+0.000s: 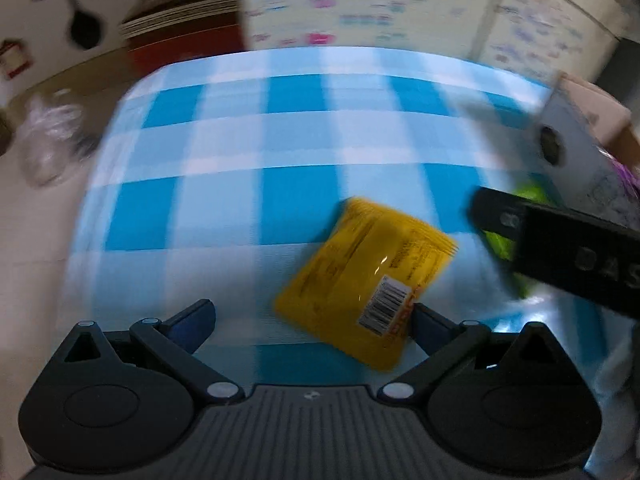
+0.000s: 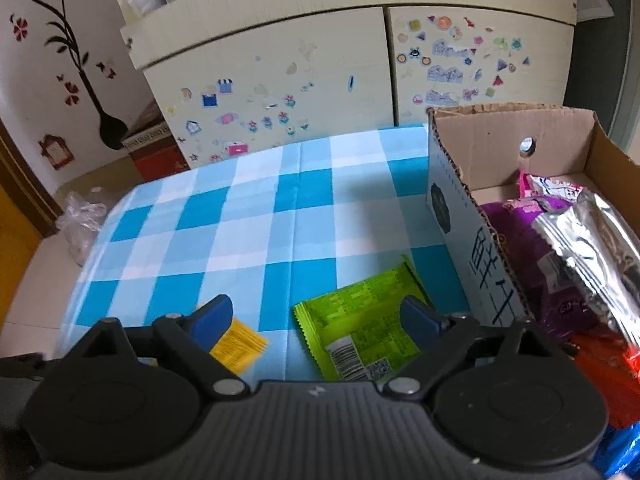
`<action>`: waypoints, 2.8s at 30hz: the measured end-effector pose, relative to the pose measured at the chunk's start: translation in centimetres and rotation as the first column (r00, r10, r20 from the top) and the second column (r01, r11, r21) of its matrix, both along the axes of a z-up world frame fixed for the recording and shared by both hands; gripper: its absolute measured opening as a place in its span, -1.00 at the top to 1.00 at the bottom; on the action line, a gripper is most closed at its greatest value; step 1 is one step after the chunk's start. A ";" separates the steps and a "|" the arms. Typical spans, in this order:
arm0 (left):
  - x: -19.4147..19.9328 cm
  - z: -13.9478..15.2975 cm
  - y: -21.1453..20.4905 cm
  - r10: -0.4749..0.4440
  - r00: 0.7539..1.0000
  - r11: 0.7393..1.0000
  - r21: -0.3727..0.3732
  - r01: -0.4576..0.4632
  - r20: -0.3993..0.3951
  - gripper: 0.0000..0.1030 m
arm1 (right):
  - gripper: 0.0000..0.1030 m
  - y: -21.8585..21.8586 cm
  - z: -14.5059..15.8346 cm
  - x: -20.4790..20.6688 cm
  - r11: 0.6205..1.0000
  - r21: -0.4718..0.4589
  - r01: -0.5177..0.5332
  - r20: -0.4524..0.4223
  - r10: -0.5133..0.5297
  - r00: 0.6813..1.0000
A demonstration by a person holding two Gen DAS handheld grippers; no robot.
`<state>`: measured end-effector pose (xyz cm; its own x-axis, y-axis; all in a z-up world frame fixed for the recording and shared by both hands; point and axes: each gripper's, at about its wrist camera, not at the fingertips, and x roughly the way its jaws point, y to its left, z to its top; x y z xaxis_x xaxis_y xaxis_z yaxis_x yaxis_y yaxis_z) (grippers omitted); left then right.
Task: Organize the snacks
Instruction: 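Move both open tools back over the yellow and green packs on the cloth, then grasp the yellow pack with the left tool while the right tool grasps the green pack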
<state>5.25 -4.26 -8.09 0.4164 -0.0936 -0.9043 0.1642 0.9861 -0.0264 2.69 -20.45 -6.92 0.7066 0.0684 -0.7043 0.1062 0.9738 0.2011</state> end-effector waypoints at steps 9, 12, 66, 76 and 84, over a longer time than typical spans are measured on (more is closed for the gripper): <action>0.4 0.0 2.5 0.097 0.995 0.994 0.042 -0.098 0.008 -1.00 | -0.95 0.0 -0.9 1.1 0.998 0.061 -0.013 -0.016 0.014 1.000; 0.6 0.0 2.9 0.115 0.993 0.993 0.033 -0.115 0.000 -1.00 | -0.94 -1.1 -0.8 1.1 0.967 0.245 -0.073 -0.007 0.077 0.997; 2.9 -0.8 0.0 -0.144 0.977 0.989 -0.014 0.147 0.155 -1.00 | -0.85 0.2 -2.3 3.6 0.992 0.029 0.126 -0.015 -0.126 0.992; 2.8 -0.7 0.2 -0.132 0.982 0.991 -0.016 0.135 0.132 -1.00 | -0.58 0.6 -2.6 3.9 0.995 -0.088 0.048 0.025 -0.046 0.999; 1.9 -0.3 0.7 -0.116 0.985 0.992 -0.027 0.120 0.125 -0.77 | -0.29 0.0 -2.1 3.2 0.997 -0.045 -0.065 0.035 0.066 0.997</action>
<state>7.14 -3.54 -8.43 0.5087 -0.1784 -0.8422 0.2834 0.9585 -0.0318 5.92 -20.46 -9.01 0.7271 0.0850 -0.6812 0.0353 0.9864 0.1607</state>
